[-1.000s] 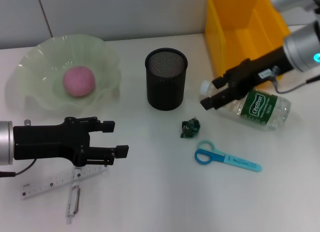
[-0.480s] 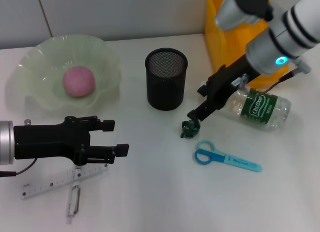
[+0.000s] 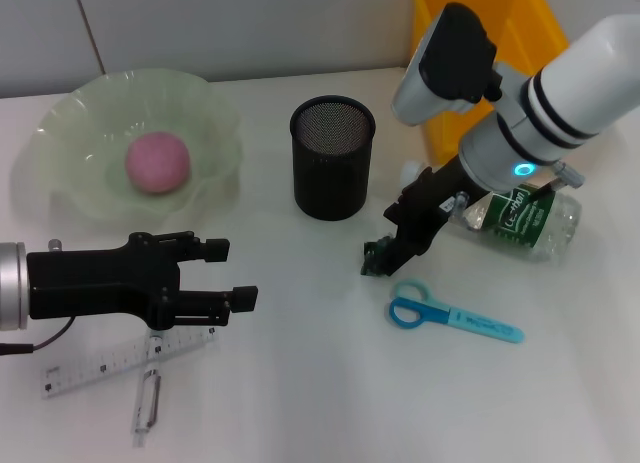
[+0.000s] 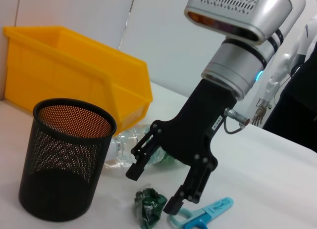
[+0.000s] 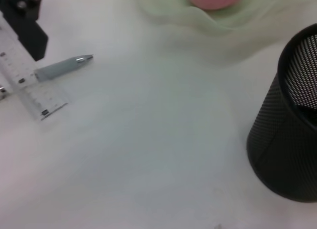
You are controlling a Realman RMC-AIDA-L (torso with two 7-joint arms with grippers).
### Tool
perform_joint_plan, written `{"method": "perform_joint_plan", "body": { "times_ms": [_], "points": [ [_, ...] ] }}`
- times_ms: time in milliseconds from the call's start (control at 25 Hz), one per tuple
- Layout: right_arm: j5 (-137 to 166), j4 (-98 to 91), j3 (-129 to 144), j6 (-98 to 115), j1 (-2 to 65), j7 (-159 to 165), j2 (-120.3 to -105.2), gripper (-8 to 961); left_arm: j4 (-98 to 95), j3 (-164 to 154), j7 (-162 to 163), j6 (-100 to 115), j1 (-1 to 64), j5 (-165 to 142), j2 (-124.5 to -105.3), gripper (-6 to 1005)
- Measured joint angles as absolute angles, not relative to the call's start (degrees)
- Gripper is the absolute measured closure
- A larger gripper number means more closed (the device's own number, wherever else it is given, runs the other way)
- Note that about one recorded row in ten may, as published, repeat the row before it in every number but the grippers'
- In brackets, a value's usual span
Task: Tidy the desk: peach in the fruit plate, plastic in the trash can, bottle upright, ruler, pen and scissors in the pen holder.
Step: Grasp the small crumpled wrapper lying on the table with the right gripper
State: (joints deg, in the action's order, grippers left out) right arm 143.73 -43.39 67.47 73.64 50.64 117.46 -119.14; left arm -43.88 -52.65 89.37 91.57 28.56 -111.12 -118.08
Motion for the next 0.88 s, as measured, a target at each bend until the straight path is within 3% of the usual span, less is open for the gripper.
{"method": "perform_joint_plan", "body": {
  "times_ms": [880],
  "points": [
    [142.3, -40.7, 70.1, 70.2, 50.6, 117.2, -119.43, 220, -43.5, -52.3, 89.2, 91.2, 28.6, -111.1, -118.13, 163]
  ]
}}
